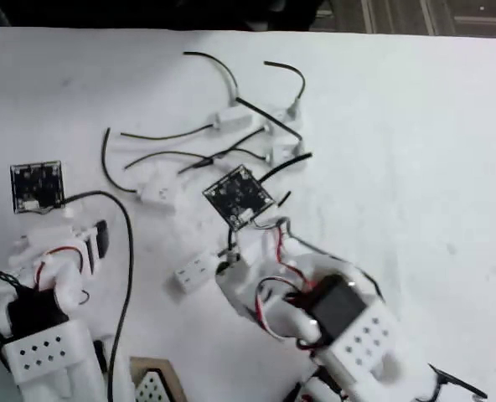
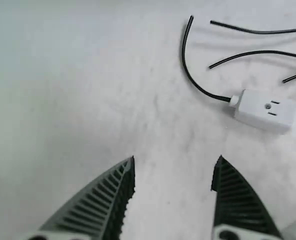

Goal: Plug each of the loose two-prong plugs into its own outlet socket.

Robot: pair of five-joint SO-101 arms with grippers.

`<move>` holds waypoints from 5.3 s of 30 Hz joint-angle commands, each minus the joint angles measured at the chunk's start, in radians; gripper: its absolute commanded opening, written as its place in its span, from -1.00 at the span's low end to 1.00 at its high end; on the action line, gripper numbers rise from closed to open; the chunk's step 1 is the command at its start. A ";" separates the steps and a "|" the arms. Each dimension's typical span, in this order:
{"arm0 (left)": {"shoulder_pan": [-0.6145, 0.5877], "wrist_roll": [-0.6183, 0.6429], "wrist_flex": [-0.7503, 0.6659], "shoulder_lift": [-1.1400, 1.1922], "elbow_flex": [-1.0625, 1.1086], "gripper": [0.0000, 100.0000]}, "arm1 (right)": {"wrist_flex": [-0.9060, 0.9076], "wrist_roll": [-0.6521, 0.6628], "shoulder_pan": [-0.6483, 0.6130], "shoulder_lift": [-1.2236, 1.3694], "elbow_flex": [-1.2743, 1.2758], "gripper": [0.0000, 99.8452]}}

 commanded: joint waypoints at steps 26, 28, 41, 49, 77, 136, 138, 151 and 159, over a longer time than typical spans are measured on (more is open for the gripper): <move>-0.071 0.005 -0.150 -0.007 0.150 -0.49 | -1.029 -0.138 -0.137 0.148 0.549 -0.97; -0.071 0.005 -0.149 -0.007 0.150 -0.49 | -1.067 -0.137 -0.134 0.217 0.540 -0.97; -0.071 0.005 -0.149 -0.007 0.150 -0.49 | -1.101 -0.135 -0.111 0.286 0.514 -0.97; -0.071 0.005 -0.147 -0.007 0.150 -0.49 | -1.141 -0.104 -0.077 0.286 0.519 -0.97; -0.077 0.003 -0.146 -0.007 0.152 -0.49 | -1.165 -0.098 -0.079 0.443 0.516 -0.97; -0.077 0.002 -0.147 -0.007 0.152 -0.49 | -0.924 0.353 -0.079 0.444 0.537 -0.97; -0.077 0.002 -0.147 -0.007 0.152 -0.49 | -0.888 0.353 -0.079 0.429 0.535 -0.97; -0.077 0.002 -0.147 -0.007 0.152 -0.49 | -0.837 0.354 -0.077 0.415 0.483 -0.97; -0.077 0.002 -0.147 -0.007 0.152 -0.49 | -0.730 0.354 -0.082 0.478 0.391 -0.97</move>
